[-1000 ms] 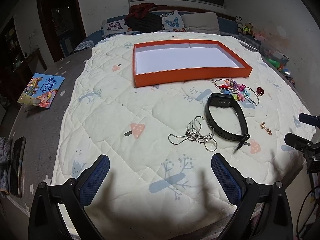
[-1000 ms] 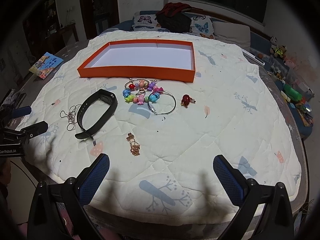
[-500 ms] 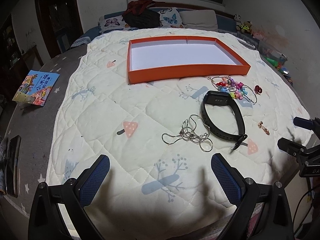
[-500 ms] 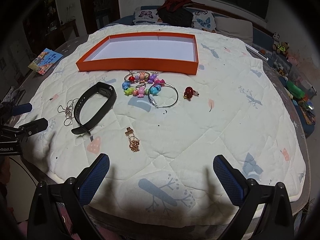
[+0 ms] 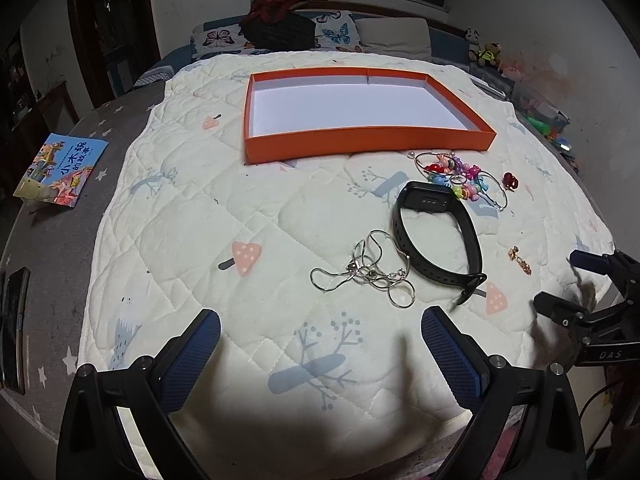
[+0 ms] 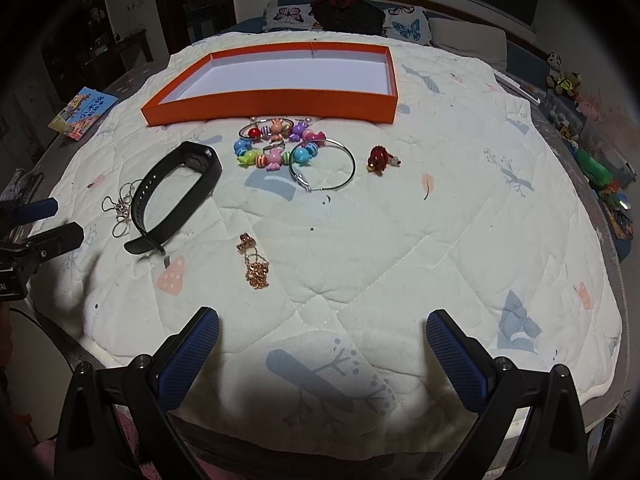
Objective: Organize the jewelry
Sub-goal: 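Grasp the black watch band with the left tool while the right tool grasps the gold pendant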
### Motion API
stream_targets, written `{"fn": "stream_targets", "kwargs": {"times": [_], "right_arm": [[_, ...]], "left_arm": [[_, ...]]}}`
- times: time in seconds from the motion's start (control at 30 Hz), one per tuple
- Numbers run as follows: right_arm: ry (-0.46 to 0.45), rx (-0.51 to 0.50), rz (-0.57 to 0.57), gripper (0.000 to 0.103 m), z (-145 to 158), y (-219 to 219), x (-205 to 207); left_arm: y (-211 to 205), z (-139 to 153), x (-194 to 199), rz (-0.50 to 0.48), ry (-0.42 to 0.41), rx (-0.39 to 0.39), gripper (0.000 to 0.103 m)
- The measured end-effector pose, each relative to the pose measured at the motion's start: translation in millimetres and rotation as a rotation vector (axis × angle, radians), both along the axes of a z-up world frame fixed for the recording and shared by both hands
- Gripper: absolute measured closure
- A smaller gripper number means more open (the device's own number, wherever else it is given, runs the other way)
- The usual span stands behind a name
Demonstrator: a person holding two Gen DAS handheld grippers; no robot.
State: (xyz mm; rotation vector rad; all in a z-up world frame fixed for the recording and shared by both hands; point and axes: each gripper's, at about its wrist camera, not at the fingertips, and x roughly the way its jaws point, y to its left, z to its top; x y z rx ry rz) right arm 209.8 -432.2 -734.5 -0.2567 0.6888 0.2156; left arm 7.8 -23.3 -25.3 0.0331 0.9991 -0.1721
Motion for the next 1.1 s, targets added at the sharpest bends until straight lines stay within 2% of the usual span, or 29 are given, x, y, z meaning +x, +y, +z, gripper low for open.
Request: {"fn": "stream_targets", "kwargs": {"times": [0.17, 0.43, 0.7, 0.9, 1.0, 1.1], "right_arm": [[0.017, 0.0, -0.002, 0.0, -5.2, -0.7, 3.0], [0.024, -0.005, -0.001, 0.0, -8.4, -0.6, 5.2], [0.031, 0.002, 0.0, 0.0, -8.7, -1.2, 6.4], [0.029, -0.001, -0.003, 0.0, -9.3, -0.7, 5.9], [0.027, -0.004, 0.005, 0.0, -9.4, -1.1, 5.6], [0.02, -0.001, 0.014, 0.0, -9.4, -1.7, 4.8]], "left_arm": [[-4.7, 3.0, 7.8, -0.012, 0.014, -0.048, 0.0], [-32.1, 9.7, 31.2, -0.064, 0.033, -0.081, 0.0], [-72.6, 0.9, 69.8, -0.108, 0.058, -0.044, 0.0], [-86.2, -12.9, 89.8, -0.119, 0.099, -0.044, 0.002], [-91.3, -21.4, 97.3, -0.117, 0.127, -0.047, 0.008], [-98.6, -26.8, 101.0, -0.112, 0.118, -0.006, 0.014]]}}
